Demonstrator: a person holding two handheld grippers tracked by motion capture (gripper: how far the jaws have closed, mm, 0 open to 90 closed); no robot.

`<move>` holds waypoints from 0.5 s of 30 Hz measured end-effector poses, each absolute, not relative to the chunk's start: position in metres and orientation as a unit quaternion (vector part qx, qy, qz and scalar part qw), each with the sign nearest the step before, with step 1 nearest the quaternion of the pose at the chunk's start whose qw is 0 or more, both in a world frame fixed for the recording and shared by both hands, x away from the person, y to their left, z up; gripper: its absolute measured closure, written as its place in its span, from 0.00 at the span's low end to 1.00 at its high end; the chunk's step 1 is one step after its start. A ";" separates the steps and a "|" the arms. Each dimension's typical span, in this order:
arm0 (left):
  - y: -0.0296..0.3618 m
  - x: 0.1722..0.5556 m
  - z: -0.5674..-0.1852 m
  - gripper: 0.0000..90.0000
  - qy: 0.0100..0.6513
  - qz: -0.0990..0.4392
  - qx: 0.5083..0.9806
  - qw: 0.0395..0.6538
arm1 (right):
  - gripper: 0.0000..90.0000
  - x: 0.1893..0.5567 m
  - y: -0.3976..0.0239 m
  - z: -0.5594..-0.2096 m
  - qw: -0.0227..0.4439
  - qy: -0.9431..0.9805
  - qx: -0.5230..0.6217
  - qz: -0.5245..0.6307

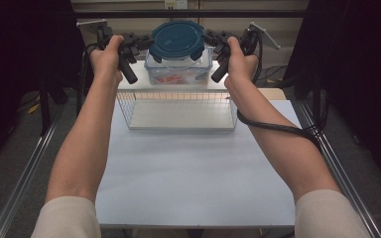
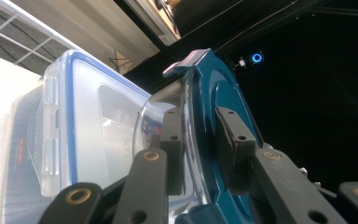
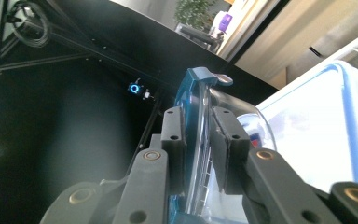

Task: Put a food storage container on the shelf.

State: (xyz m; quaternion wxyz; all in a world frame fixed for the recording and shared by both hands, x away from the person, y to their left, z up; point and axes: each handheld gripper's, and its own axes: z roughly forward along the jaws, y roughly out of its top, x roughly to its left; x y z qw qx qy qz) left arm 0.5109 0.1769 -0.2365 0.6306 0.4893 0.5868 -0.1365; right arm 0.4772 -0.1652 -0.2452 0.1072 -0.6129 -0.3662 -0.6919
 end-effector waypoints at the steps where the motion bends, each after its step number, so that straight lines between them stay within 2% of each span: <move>1: 0.176 0.511 -0.236 0.82 0.589 -0.137 0.490 0.628 | 0.85 0.479 -0.166 -0.246 0.110 -0.366 -0.615 -0.689; 11: 0.177 0.523 -0.238 0.81 0.593 -0.125 0.480 0.635 | 0.84 0.493 -0.165 -0.254 0.104 -0.365 -0.630 -0.677; 15: 0.178 0.525 -0.241 0.81 0.581 -0.120 0.480 0.646 | 0.84 0.495 -0.162 -0.251 0.079 -0.375 -0.630 -0.676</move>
